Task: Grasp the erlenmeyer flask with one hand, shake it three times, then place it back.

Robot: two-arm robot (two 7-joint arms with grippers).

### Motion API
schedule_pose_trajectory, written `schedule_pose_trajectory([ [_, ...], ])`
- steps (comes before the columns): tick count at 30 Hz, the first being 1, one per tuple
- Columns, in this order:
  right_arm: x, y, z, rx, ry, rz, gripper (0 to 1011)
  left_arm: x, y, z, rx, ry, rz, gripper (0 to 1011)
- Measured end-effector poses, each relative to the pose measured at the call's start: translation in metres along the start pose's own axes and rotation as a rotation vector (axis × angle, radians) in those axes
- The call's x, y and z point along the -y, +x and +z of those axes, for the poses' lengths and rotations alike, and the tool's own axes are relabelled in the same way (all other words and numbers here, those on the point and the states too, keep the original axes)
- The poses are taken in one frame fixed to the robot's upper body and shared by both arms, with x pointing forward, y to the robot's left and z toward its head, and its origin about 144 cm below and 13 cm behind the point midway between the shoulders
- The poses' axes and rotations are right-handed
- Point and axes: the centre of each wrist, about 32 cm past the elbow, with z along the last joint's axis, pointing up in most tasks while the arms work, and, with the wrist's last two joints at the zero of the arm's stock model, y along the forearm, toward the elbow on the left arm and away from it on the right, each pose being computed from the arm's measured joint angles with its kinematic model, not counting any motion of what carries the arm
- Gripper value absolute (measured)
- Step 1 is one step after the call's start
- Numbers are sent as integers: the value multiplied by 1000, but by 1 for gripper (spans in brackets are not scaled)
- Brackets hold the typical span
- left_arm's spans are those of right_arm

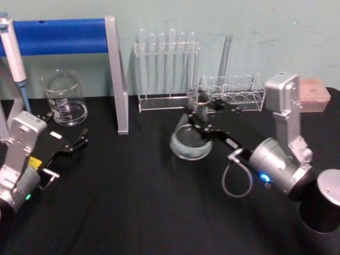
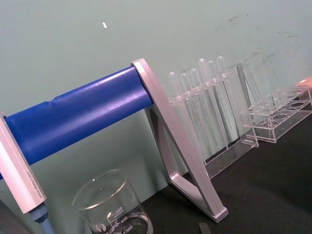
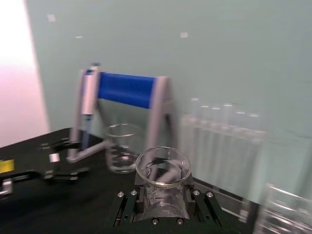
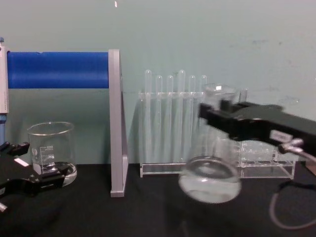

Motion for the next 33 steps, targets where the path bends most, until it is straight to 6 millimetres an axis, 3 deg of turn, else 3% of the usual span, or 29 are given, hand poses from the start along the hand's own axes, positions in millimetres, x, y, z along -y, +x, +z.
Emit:
schedule_pose_trajectory([
  [15, 54, 30, 3, 25, -8, -407, 449, 0, 0, 0, 0, 0, 0, 1001],
  [22, 70, 36, 3, 31, -17, -510, 449, 0, 0, 0, 0, 0, 0, 1001],
  [33, 62, 37, 2, 29, -18, -462, 449, 0, 0, 0, 0, 0, 0, 1001],
])
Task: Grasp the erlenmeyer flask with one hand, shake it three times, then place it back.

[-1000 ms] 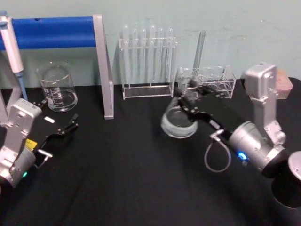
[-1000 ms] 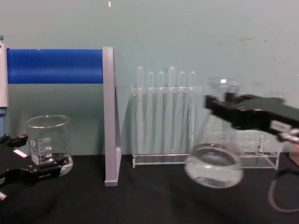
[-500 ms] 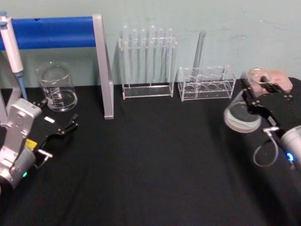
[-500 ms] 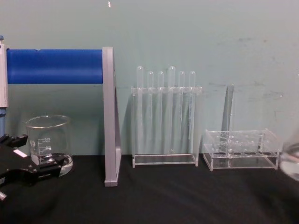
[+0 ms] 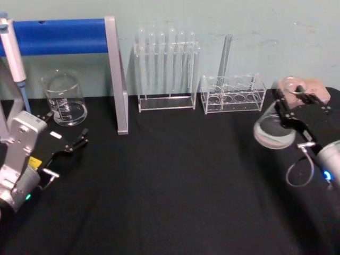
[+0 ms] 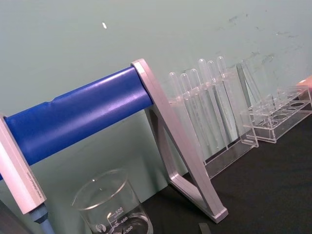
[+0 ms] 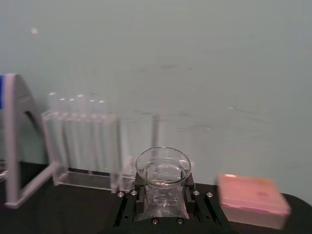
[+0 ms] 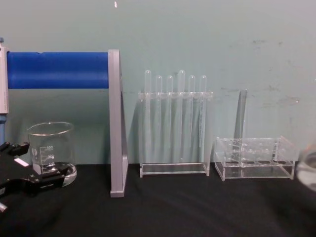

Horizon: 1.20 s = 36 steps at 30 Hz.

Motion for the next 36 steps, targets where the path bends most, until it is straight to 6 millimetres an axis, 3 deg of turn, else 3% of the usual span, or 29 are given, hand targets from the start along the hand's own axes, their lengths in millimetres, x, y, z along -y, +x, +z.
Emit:
schedule_pose_trajectory([
  [21, -45, -50, -4, -26, 6, 430, 449, 0, 0, 0, 0, 0, 0, 1001],
  [36, -51, -44, -5, -23, -4, 459, 449, 0, 0, 0, 0, 0, 0, 1001],
])
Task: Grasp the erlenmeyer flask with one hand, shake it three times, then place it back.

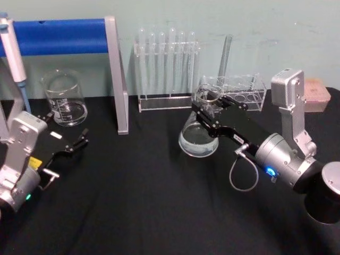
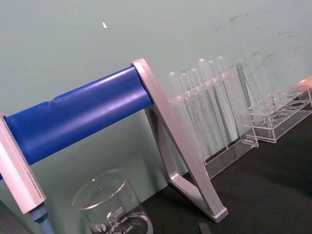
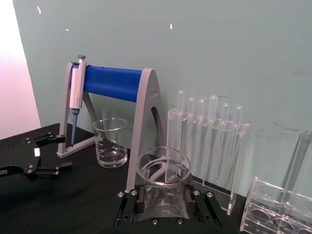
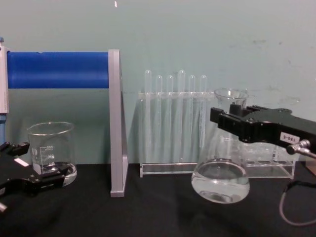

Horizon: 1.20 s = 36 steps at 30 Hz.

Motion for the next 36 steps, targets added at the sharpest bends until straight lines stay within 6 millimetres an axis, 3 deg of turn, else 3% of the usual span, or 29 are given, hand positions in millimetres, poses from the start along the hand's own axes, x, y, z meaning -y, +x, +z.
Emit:
schedule_pose_trajectory([
  [18, 7, 15, -10, 3, -28, 37, 449, 0, 0, 0, 0, 0, 0, 1001],
  [36, 13, 17, -24, -1, -49, 114, 449, 0, 0, 0, 0, 0, 0, 1001],
])
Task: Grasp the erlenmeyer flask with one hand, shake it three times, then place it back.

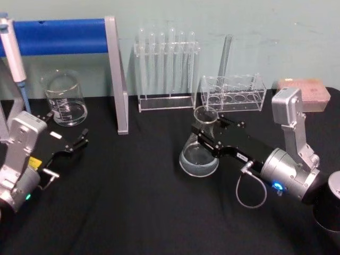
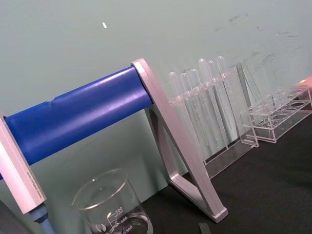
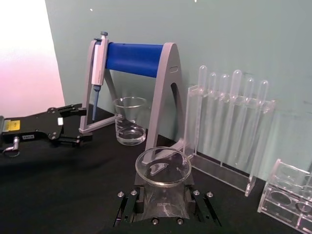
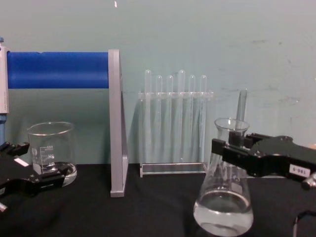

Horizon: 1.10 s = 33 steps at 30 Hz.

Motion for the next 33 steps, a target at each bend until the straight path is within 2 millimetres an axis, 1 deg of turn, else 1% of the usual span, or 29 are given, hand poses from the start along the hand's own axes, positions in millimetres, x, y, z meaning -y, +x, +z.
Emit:
schedule_pose_trajectory([
  [16, 4, 1, -10, -24, -6, 33, 449, 0, 0, 0, 0, 0, 0, 1001],
  [33, 1, 6, -19, -8, -15, 65, 449, 0, 0, 0, 0, 0, 0, 1001],
])
